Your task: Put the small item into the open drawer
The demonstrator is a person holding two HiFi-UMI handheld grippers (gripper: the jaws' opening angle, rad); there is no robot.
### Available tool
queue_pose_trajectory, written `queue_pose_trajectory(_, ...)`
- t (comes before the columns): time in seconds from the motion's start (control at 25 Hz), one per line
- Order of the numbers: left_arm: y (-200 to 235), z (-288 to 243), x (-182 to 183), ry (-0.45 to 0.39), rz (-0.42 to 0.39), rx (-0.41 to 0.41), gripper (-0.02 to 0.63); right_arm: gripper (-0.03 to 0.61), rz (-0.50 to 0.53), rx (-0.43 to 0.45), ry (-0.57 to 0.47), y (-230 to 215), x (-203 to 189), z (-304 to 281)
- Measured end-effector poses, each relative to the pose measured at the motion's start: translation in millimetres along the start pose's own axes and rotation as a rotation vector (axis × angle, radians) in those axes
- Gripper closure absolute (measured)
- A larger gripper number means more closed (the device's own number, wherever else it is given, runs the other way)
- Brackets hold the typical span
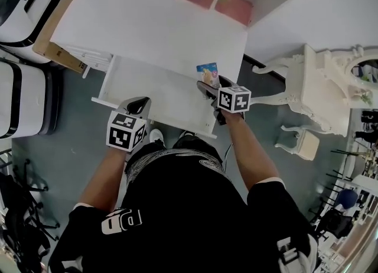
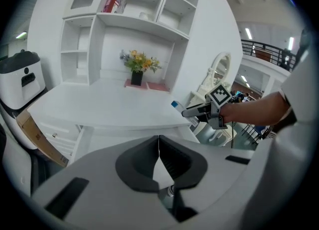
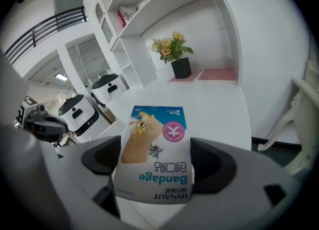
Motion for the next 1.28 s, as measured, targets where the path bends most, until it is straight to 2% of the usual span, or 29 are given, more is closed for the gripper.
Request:
queue_pose_trajectory(0.16,-7,-8,-3,0.017,-0.02,-0.02,0.598,0.152,0.06,0.011,0.049,18,-27,2)
queue_pose_trajectory(0.6,-18,-15,-18,0.058,-0.038,-0.03,0.598,0.152,0.415,0.056,0.225,49,-85,-8)
queue_pose_trajectory(0.92,-21,-13,-26,0.073,-0.035,-0.023,0.598,0.152,0.602,0.092,0.31,56,-109,-22)
queue_pose_trajectory(1.28,-19,-16,-36,0.11,-0.016,-0.026,0.598,0.152,0.834,0.131,0.45,59,-137,-46)
Point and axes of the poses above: the fingertips, and each gripper's own axes: z backward along the fingers, y to its left, x out of its top, the point moved 4 cm from there along z, backward along the fingers, and after that the axes turned 7 degrees about z, right-handed, at the moved point
